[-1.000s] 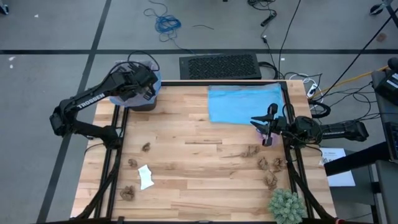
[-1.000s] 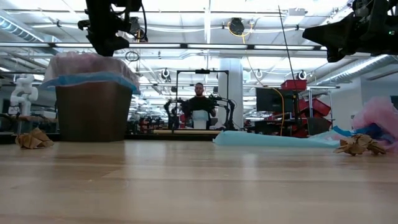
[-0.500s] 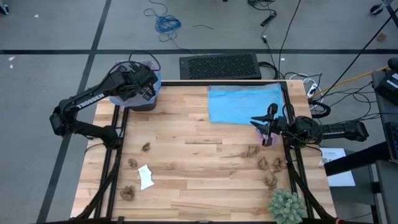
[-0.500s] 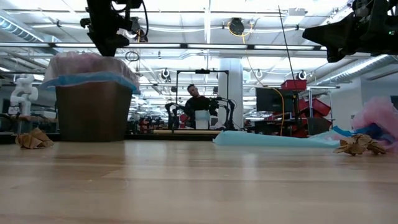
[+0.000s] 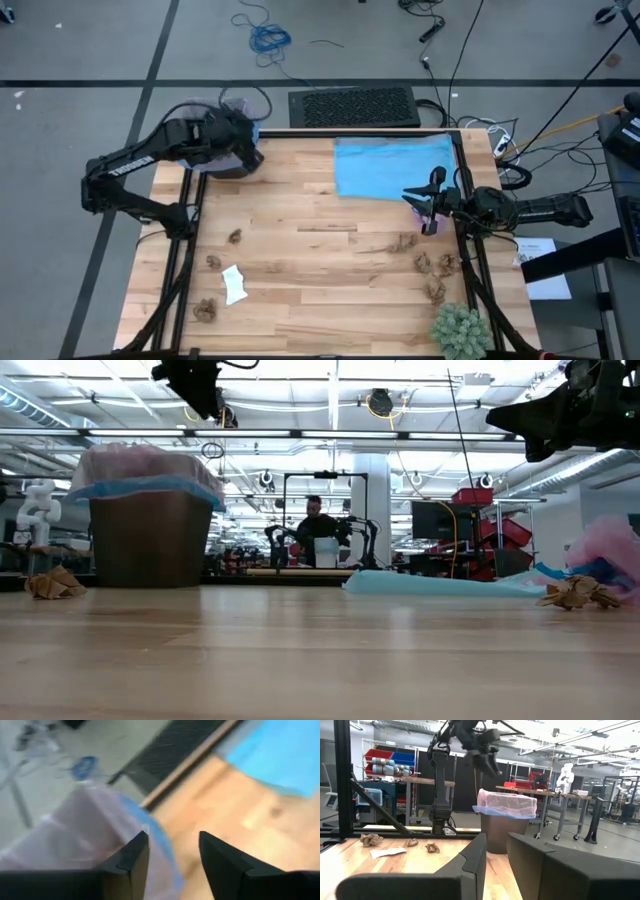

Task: Place trash/remove bag and relplace
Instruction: Put the brown napkin into the trash bin

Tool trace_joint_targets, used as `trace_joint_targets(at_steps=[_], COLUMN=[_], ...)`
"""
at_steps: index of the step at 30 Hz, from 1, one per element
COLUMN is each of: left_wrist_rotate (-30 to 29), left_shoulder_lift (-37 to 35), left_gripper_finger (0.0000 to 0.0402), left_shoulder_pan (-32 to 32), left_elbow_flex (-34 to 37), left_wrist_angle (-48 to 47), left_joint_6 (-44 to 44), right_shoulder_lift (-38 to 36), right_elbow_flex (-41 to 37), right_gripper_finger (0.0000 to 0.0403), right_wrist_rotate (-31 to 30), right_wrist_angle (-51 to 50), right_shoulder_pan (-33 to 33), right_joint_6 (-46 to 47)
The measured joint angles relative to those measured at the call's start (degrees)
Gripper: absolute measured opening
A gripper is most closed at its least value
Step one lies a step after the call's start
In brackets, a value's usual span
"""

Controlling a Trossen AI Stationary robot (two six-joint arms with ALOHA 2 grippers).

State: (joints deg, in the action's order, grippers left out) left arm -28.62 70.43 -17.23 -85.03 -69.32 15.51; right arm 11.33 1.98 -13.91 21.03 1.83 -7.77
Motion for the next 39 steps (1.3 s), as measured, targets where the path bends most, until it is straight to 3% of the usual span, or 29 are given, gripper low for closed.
trace_joint_targets(at_steps=[2,8,17,24,31,34,39], left_wrist_rotate=[3.07,20.11,19.64,23.06,26.54,29.26,28.46], left_shoulder_lift=[0.13,3.27,8.68,8.58,8.02,8.09,8.2], left_gripper_finger=[0.0127,0.0011,0.0002,0.0001,0.0001,0.0013,0.0059], left_shoulder_pan=[2.93,11.47,20.79,25.29,30.23,31.21,31.58], left_elbow_flex=[1.02,3.5,12.92,24.58,30.95,33.35,37.31], left_wrist_angle=[-0.24,-3.24,-3.95,-3.83,-0.46,2.3,4.89], left_joint_6=[2.0,6.56,15.47,31.51,44.84,46.21,47.36], right_shoulder_lift=[0.0,0.0,-0.02,0.0,-0.02,0.0,-0.02], right_elbow_flex=[0.0,0.0,0.0,0.0,0.0,0.0,0.0], right_gripper_finger=[0.007,0.007,0.007,0.007,0.007,0.007,0.007], right_wrist_rotate=[0.0,0.02,0.39,0.44,0.44,0.44,0.44], right_wrist_angle=[0.0,0.04,1.03,0.23,0.24,0.71,0.96], right_shoulder_pan=[0.0,0.0,0.0,0.0,0.0,0.0,0.0], right_joint_6=[0.0,0.57,0.67,1.13,1.13,1.13,1.13])
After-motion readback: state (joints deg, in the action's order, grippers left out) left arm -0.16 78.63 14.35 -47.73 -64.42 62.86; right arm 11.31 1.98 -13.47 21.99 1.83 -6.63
